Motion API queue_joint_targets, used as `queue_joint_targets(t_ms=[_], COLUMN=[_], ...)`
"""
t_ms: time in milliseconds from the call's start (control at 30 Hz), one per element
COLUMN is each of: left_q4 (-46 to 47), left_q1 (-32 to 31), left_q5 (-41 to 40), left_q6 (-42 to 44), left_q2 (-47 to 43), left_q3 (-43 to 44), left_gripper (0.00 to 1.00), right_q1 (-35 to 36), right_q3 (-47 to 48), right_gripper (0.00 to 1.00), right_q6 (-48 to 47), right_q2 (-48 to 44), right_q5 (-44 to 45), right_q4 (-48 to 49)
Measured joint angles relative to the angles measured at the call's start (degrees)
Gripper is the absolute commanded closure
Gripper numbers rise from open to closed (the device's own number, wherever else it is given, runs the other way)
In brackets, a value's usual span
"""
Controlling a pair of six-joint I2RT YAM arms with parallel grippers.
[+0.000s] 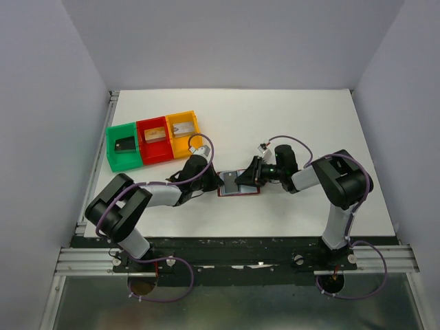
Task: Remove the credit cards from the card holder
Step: Remove the credit card from the card holder.
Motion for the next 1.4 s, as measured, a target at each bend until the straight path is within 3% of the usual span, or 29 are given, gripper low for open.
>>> queue_joint_targets(t_ms=[667,1400], left_q4=[5.68,5.88], left_q1=[0.57,0.55], left_q5=[1.22,1.33], left_q6=[-0.72,-1.07], left_q2=[2.78,2.84], left_q3=[0.09,0.0], left_gripper=[1.0,1.0], right_q1=[-0.22,-0.24], right_q3=[0.13,1.38], right_gripper=[0.62,0.59], right_q6=[-1.11,1.51], right_q2=[-0.02,-0.72], right_q5=[-0.48,2.32], right_q4=[-3.56,-4.63])
